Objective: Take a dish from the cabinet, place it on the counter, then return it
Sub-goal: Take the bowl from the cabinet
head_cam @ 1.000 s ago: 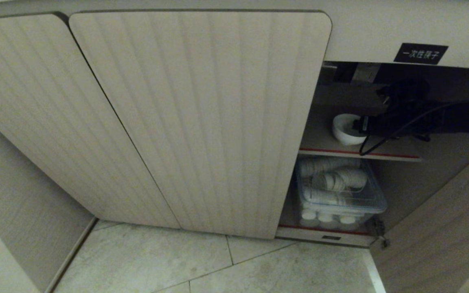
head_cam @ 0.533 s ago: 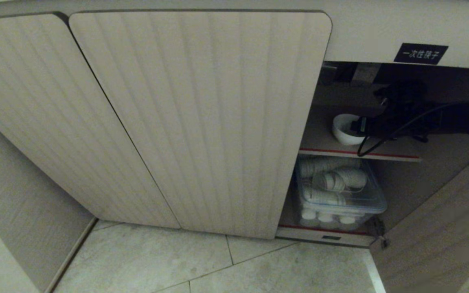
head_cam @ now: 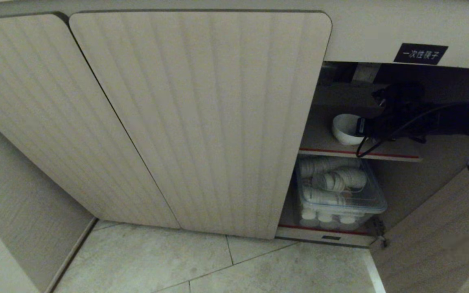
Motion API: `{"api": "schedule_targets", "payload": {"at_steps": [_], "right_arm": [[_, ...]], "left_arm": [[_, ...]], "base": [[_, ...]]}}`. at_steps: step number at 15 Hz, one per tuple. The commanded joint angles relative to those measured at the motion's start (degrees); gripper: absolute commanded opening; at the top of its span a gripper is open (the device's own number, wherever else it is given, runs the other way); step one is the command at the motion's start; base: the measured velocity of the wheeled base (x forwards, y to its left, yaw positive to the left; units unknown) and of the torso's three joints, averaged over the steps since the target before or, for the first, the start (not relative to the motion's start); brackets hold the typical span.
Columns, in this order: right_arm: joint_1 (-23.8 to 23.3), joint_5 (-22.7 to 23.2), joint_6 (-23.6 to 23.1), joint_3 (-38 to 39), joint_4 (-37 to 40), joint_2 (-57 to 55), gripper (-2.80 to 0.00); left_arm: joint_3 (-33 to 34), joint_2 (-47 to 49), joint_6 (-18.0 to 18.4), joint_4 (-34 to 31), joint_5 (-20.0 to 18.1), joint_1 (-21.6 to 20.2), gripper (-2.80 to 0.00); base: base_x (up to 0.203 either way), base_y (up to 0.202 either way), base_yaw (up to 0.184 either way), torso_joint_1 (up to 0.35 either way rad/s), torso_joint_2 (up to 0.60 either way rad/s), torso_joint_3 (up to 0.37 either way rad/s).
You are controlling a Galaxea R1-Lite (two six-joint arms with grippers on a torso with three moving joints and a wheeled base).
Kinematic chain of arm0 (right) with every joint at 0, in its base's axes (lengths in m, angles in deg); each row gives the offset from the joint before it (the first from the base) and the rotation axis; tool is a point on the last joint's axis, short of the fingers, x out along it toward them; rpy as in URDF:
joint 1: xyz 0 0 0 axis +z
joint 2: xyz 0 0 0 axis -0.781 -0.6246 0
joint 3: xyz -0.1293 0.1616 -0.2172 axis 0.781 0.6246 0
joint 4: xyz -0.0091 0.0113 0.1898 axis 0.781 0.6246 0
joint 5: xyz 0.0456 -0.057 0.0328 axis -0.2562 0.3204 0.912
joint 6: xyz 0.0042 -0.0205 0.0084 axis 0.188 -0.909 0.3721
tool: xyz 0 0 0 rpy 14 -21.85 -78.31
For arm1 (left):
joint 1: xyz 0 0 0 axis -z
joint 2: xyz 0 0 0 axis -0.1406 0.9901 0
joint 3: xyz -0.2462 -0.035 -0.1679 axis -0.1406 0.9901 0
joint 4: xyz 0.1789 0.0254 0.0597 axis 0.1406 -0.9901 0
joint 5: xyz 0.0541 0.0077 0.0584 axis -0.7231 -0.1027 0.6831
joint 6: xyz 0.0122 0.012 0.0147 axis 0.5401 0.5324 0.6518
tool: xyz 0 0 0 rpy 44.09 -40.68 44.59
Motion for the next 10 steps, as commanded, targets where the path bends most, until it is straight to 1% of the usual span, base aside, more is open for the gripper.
{"api": "schedule_targets", "payload": {"at_steps": [1,10], "right_arm": [[-0.01,0.13,0.23,0.01,0.08,-0.16,-2.8],[-0.01,0.22,0.15,0.47,0.17,0.2,-2.8]], "left_arm": [[-0.09,-0.02,-0.03,0.02,0.06,-0.01,-2.8],[0.0,-0.02,-0.03,0.02,0.08,-0.01,-2.8]], "base": [[0.0,0.0,0.0,0.0,0.0,0.0],[0.0,0.0,0.0,0.0,0.0,0.0]]}}
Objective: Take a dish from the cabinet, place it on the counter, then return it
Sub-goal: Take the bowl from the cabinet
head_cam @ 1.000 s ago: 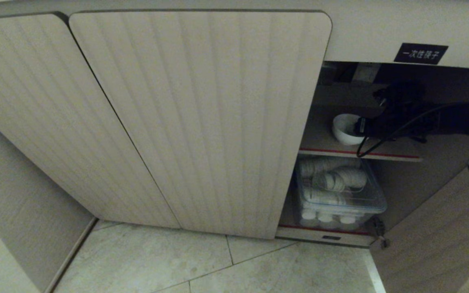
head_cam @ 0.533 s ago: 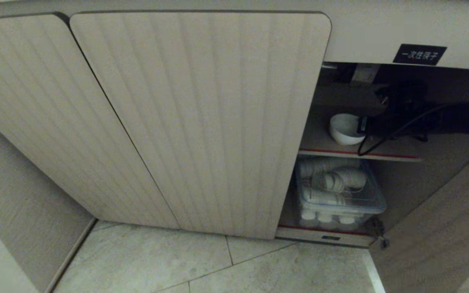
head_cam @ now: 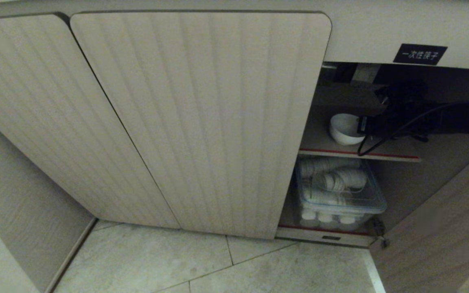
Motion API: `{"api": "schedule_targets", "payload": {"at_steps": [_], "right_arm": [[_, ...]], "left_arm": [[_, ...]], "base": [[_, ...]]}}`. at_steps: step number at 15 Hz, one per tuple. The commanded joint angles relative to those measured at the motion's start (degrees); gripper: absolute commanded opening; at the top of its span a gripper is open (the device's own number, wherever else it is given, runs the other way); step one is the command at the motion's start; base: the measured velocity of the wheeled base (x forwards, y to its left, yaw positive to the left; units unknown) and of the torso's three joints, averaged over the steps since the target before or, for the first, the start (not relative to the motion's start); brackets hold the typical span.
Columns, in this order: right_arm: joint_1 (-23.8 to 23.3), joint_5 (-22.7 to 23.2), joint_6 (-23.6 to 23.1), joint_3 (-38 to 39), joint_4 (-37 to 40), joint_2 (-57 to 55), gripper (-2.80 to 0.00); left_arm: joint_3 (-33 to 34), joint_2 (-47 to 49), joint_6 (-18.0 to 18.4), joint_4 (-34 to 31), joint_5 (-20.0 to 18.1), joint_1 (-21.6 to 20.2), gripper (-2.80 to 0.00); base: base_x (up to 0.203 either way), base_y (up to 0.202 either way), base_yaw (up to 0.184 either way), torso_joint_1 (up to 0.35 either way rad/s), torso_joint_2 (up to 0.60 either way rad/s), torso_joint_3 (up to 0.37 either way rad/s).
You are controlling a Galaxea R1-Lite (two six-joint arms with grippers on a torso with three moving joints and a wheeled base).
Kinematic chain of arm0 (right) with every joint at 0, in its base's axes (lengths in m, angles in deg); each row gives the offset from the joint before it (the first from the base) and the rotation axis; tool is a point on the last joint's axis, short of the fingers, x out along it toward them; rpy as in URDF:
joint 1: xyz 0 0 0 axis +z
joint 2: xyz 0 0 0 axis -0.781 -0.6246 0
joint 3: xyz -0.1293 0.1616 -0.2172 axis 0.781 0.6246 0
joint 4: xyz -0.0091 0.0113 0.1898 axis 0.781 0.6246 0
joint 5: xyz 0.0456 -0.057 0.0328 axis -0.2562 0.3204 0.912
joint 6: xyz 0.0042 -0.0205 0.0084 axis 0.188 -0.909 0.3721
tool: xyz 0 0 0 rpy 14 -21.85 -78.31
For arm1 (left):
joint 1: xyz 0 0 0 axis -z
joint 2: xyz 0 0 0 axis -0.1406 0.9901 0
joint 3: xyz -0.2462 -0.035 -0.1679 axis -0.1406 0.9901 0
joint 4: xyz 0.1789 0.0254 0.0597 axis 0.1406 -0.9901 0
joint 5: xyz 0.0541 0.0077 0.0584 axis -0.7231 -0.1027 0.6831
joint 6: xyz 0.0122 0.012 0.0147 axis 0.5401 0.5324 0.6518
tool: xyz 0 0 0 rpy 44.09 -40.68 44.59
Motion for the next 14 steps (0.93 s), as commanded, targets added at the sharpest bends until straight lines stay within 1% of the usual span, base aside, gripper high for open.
{"api": "schedule_targets", "payload": {"at_steps": [1,3,6,8,10,12,14], "right_arm": [[-0.01,0.06,0.16,0.59,0.1,0.05,-2.8],[-0.01,-0.03,1.25,2.0,-0.12,0.76,-2.8],[-0.1,-0.2,1.6,3.78,-0.74,1.56,-2.8],[-0.1,-0.2,2.84,5.35,-1.8,2.35,-2.8],[-0.1,-0.36,3.48,8.09,-5.53,2.82,-2.8],[-0.1,-0.38,3.53,9.01,-7.01,3.19,-2.8],[-0.1,-0.38,3.63,14.69,-11.91,4.32,-2.8]], "left_arm": [[0.02,-0.02,-0.03,0.04,0.05,-0.01,-2.8],[0.02,-0.02,-0.03,0.04,0.05,-0.01,-2.8],[0.02,-0.02,-0.03,0.04,0.05,-0.01,-2.8],[0.02,-0.02,-0.03,0.04,0.05,-0.01,-2.8],[0.02,-0.02,-0.03,0.04,0.05,-0.01,-2.8],[0.02,-0.02,-0.03,0.04,0.05,-0.01,-2.8],[-0.06,-0.02,-0.03,0.04,0.05,-0.01,-2.8]], "base": [[0.0,0.0,0.0,0.0,0.0,0.0],[0.0,0.0,0.0,0.0,0.0,0.0],[0.0,0.0,0.0,0.0,0.0,0.0],[0.0,0.0,0.0,0.0,0.0,0.0],[0.0,0.0,0.0,0.0,0.0,0.0],[0.0,0.0,0.0,0.0,0.0,0.0],[0.0,0.0,0.0,0.0,0.0,0.0]]}}
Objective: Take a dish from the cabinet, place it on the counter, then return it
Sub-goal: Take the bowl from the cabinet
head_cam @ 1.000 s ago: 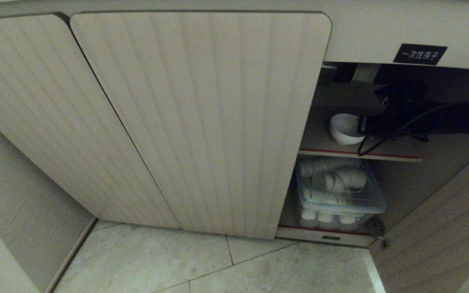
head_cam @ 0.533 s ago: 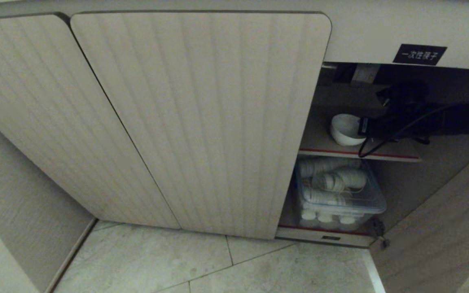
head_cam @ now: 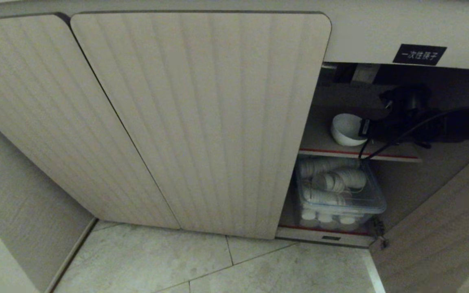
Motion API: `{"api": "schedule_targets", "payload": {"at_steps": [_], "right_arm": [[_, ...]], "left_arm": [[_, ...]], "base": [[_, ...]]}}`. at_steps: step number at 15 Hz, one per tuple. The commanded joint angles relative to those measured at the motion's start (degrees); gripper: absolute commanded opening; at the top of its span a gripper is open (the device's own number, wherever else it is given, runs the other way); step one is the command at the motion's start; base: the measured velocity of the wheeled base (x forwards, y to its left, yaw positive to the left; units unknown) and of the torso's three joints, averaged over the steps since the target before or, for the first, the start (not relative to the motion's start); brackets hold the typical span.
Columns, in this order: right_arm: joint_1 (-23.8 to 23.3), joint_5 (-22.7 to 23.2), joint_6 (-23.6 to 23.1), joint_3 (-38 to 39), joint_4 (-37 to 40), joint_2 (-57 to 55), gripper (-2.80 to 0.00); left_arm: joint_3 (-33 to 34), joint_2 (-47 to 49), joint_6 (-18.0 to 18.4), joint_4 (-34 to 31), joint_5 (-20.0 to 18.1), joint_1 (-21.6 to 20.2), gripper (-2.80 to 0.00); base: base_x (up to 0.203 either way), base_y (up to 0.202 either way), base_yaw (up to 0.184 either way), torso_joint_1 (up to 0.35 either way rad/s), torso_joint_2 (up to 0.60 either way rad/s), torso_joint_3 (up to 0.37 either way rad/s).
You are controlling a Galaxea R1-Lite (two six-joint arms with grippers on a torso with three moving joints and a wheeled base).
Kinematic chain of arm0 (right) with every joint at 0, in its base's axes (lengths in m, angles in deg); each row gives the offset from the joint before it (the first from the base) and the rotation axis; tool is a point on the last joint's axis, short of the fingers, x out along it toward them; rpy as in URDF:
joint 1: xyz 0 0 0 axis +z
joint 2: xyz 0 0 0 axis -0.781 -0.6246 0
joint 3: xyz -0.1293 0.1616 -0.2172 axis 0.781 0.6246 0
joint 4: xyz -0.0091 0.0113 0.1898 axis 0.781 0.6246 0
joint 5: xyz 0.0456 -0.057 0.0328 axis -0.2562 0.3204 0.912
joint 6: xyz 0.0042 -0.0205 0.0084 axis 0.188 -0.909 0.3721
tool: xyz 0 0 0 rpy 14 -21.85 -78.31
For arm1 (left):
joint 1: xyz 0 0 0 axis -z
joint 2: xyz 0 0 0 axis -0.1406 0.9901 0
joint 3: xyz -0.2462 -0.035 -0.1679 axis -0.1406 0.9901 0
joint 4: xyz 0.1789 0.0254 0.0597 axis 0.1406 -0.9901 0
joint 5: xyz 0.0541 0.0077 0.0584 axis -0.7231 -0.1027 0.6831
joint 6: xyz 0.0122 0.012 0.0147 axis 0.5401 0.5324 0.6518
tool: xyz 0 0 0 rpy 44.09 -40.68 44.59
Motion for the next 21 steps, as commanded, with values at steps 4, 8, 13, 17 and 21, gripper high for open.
{"api": "schedule_targets", "payload": {"at_steps": [4,8,13,17,21], "right_arm": [[0.09,0.01,3.33,8.75,-9.23,2.76,-2.8],[0.02,0.02,5.23,11.85,-11.6,4.13,-2.8],[0.09,0.4,9.31,11.48,-10.66,5.29,-2.8],[0.01,1.14,9.47,9.26,-6.39,5.9,-2.8],[0.08,1.95,13.01,4.62,-0.96,5.66,-2.8]], "left_arm": [[-0.06,-0.02,-0.04,0.02,0.05,-0.01,-2.8],[0.02,-0.02,-0.04,0.02,0.05,-0.01,-2.8],[0.02,-0.02,-0.04,0.02,0.05,-0.01,-2.8],[-0.06,-0.02,-0.04,0.02,0.05,-0.01,-2.8],[0.02,-0.02,-0.04,0.02,0.05,-0.01,-2.8]], "base": [[0.0,0.0,0.0,0.0,0.0,0.0],[0.0,0.0,0.0,0.0,0.0,0.0],[0.0,0.0,0.0,0.0,0.0,0.0],[0.0,0.0,0.0,0.0,0.0,0.0],[0.0,0.0,0.0,0.0,0.0,0.0]]}}
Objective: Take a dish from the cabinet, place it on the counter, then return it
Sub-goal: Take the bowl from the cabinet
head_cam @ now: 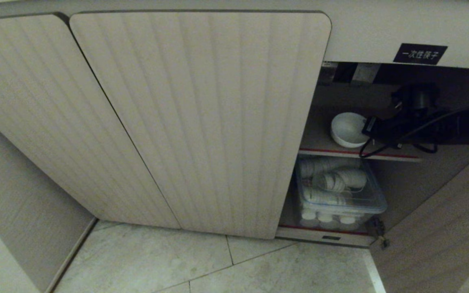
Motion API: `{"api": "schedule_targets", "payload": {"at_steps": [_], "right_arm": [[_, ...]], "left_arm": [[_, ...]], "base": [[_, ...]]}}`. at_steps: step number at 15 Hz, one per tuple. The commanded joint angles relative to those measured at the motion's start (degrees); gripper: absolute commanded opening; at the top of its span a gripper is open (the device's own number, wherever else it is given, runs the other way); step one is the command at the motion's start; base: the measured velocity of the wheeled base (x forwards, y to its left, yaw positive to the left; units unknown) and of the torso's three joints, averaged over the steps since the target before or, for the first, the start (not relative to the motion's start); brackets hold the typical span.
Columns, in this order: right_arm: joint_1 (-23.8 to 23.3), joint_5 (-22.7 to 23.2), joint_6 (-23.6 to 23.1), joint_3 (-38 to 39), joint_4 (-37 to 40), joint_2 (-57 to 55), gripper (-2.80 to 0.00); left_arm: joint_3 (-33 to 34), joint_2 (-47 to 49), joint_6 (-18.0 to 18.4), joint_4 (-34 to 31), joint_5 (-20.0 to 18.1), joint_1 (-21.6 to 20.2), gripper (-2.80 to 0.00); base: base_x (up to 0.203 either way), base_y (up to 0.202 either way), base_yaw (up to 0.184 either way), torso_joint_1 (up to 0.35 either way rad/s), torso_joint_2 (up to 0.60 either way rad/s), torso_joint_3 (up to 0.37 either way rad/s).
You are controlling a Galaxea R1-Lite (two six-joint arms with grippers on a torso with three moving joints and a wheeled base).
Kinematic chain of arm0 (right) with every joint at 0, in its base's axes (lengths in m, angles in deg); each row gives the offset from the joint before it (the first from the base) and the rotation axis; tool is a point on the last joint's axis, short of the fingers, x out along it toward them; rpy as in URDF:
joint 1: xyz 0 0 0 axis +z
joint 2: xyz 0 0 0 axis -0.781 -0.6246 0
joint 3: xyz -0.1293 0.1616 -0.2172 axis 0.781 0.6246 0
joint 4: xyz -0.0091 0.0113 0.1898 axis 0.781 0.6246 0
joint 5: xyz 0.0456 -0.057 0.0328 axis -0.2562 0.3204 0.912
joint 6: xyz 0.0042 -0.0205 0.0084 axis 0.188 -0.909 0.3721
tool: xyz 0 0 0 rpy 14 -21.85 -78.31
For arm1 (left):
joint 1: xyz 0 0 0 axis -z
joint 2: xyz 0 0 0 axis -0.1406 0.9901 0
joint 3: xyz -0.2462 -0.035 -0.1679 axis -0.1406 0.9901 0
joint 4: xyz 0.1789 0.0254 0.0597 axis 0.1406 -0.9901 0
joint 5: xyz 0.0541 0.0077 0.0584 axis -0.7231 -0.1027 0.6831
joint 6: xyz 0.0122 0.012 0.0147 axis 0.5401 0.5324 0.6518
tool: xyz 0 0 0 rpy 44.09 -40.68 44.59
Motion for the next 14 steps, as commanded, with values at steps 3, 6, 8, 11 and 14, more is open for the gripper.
{"api": "schedule_targets", "payload": {"at_steps": [3,6,8,11,14], "right_arm": [[0.0,0.24,2.11,-1.26,1.54,0.15,-2.8],[0.0,0.24,2.49,-1.26,2.51,0.33,-2.8],[0.0,0.24,2.46,-0.86,3.92,0.88,-2.8],[0.0,0.15,2.31,0.64,4.02,1.82,-2.8],[0.07,0.24,2.39,1.96,4.15,2.89,-2.8]], "left_arm": [[-0.03,-0.02,-0.03,0.02,0.03,0.0,-2.8],[0.02,-0.02,-0.03,0.02,0.03,0.0,-2.8],[-0.06,-0.02,-0.03,0.02,0.03,0.0,-2.8],[-0.04,-0.02,-0.03,0.02,0.03,0.0,-2.8],[0.02,-0.02,-0.03,0.02,0.03,0.0,-2.8]], "base": [[0.0,0.0,0.0,0.0,0.0,0.0],[0.0,0.0,0.0,0.0,0.0,0.0],[0.0,0.0,0.0,0.0,0.0,0.0],[0.0,0.0,0.0,0.0,0.0,0.0],[0.0,0.0,0.0,0.0,0.0,0.0]]}}
